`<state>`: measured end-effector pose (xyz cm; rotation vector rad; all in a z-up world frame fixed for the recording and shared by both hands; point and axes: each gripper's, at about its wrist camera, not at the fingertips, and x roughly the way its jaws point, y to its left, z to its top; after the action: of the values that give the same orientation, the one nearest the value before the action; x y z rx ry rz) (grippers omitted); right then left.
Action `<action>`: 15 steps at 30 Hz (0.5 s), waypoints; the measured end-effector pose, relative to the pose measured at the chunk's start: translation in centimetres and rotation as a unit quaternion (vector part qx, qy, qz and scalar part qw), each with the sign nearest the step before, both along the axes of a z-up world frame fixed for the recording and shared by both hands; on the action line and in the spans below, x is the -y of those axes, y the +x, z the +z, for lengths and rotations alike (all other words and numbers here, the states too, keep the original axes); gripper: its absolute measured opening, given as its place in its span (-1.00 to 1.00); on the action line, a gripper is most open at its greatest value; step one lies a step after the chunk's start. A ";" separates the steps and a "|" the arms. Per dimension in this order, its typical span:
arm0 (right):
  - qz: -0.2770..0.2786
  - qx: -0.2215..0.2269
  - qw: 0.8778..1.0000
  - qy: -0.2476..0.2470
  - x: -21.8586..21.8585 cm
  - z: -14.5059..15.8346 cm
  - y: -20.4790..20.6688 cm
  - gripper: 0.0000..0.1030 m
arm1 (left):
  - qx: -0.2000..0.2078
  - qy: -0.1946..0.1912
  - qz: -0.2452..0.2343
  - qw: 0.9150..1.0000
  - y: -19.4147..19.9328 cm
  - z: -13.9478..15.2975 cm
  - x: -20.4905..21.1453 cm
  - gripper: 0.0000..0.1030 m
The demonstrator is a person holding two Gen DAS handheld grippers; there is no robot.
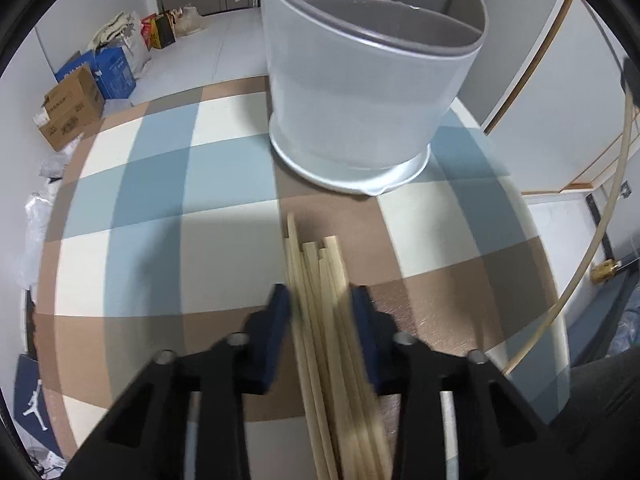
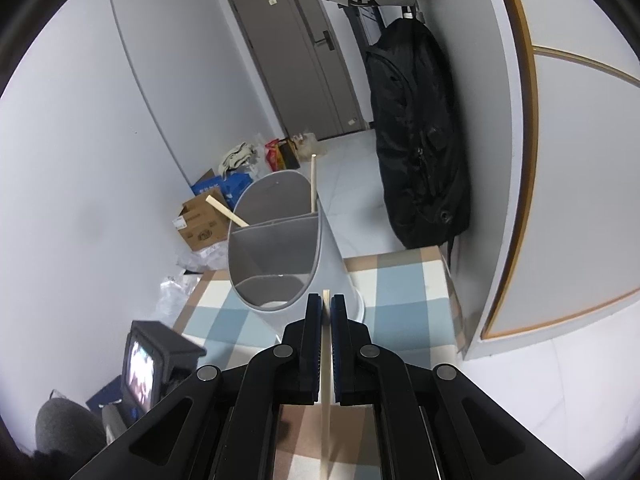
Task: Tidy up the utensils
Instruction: 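Lift the chopstick with the right gripper while the left gripper grasps another chopstick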
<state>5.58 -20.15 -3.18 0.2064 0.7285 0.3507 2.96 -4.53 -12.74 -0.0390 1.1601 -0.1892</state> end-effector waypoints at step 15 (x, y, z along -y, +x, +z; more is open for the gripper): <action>-0.001 0.006 1.000 0.005 -0.1 0.3 -0.4 -0.93 | 0.001 -0.089 0.031 0.996 -0.6 1.4 -1.8 -0.96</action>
<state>5.16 -20.07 -2.87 0.2151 0.7138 0.3531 2.35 -2.78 -11.33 -0.2329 1.1363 -0.2374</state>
